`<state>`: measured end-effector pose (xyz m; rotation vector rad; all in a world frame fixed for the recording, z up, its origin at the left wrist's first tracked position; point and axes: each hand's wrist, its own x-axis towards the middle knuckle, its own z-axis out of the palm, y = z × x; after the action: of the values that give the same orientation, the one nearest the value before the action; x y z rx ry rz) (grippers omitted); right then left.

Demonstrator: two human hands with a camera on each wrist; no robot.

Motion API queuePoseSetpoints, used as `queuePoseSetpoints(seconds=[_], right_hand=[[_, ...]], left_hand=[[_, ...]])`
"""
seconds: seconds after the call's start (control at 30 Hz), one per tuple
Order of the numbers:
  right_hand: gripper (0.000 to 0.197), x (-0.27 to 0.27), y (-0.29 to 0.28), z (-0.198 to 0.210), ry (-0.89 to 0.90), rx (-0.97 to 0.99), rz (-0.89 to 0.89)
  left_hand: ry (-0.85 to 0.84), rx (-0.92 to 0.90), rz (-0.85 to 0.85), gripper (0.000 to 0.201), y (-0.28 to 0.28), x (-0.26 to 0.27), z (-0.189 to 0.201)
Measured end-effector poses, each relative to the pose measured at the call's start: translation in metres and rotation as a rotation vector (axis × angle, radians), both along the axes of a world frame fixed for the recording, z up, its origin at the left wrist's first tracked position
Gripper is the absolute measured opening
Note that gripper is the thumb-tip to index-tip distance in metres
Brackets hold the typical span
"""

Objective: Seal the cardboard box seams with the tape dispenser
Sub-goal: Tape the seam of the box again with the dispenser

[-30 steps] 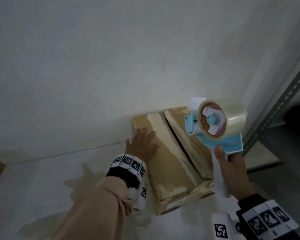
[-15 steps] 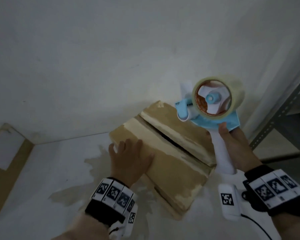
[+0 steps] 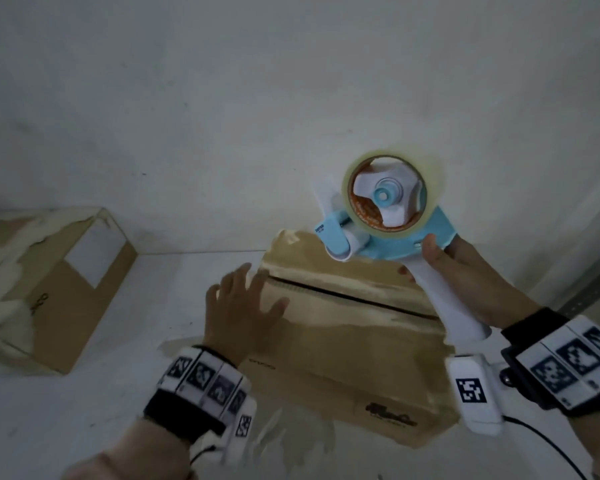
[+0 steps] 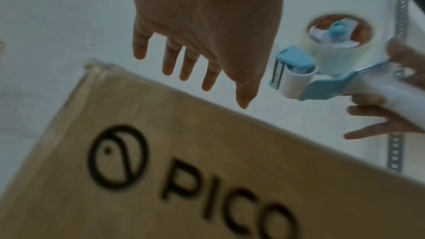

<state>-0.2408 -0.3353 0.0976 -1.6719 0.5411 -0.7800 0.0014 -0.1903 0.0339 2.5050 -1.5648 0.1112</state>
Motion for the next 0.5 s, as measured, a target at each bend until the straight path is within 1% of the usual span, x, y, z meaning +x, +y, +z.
queuePoseSetpoints(seconds=[0.03,0.07,0.13,0.2,0.23,0.3,0.5], right_hand=[[0.080,0.005,0.001,0.001,0.008,0.006,0.017],[0.078,0.012,0.002,0.002,0.018,0.009,0.035],[0.074,0.023,0.005,0.005,0.044,-0.002,0.062],[0.072,0.032,0.007,0.008,0.056,-0.022,0.084],[0.069,0.035,0.009,0.010,0.052,-0.026,0.096],[0.066,0.041,0.010,0.012,0.038,-0.003,0.108],[0.093,0.056,0.008,0.012,-0.004,0.048,0.063]], left_hand=[[0.062,0.070,0.037,0.083,-0.006,0.008,-0.002],[0.141,0.141,0.055,0.083,-0.011,0.015,-0.004],[0.341,0.252,0.049,0.076,-0.018,0.022,-0.008],[0.504,0.258,0.017,0.075,-0.021,0.021,-0.011],[0.538,0.243,0.007,0.074,-0.020,0.021,-0.013],[0.545,0.213,-0.013,0.073,-0.016,0.023,-0.016],[0.497,0.235,-0.100,0.076,0.001,0.026,-0.017]])
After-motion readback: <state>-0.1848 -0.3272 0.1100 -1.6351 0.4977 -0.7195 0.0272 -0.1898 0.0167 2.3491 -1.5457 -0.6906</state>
